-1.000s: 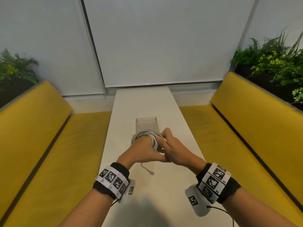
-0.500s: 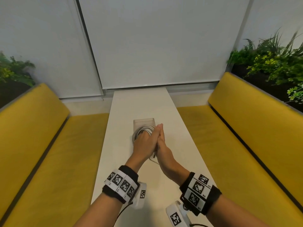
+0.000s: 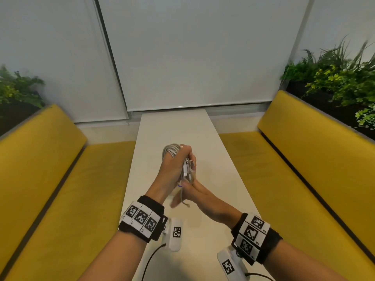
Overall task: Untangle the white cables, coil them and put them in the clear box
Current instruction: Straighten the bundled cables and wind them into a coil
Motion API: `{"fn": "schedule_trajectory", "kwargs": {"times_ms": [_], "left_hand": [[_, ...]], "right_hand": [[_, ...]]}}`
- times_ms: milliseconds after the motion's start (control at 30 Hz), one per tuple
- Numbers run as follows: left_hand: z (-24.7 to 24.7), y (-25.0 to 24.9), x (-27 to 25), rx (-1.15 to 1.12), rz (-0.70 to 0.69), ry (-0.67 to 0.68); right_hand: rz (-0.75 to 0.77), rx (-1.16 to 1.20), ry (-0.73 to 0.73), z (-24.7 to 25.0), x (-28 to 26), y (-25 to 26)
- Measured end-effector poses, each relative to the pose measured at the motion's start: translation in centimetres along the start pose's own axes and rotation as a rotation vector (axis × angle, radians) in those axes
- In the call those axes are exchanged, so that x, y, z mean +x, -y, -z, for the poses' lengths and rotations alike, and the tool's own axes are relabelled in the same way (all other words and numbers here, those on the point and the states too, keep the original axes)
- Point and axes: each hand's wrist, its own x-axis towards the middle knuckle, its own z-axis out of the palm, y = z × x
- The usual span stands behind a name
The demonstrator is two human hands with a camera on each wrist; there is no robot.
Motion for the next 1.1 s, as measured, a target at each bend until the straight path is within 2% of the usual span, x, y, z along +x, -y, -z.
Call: {"fn": "schedule_trajectory", "kwargs": {"times_ms": [133,300,433,533,633,767,867,933,1000,1100], "left_hand": [[0.5,-0.2,-0.1,-0.127,0.028,0.13],[0.2,-1.3,-0.8,-0.312,0.087,0.363],[-0.5,-1.2,-1.8,-0.358,0.121,0.543],[-0.4,-1.1,-2.2,-0.359,0.118,0.6],[0.2,-1.4,-1.9,-0.361,0.085,0.562],[1.0,-1.7,-1.3,-0.473,0.079,0.509],[1.0,-1.2,-1.2,-0.531,0.091,0.6],[0.6,-0.5,-1.5,-0.47,0.116,0.66],[0.2,0.3,-2.0,-0.332,0.142,0.659],[0.3,1.2,-2.3,-0.174,0.129,0.572]], "right_hand": [[-0.069,-0.015,0.027,0.8,0.2,-0.7],[-0.225,0.265,0.182,2.4,0.9,-2.4],[-0.335,0.385,0.299,4.5,1.7,-2.1],[-0.327,0.521,0.435,6.6,1.8,-1.6],[-0.351,0.646,0.484,7.4,1.7,-1.7],[-0.409,0.591,0.428,6.9,1.9,-2.3],[-0.478,0.455,0.302,6.0,2.5,-3.1],[-0.484,0.42,0.174,5.8,3.1,-2.5],[-0.455,0.453,0.044,5.9,3.7,-1.2],[-0.408,0.486,0.034,5.7,3.8,1.1]]}}
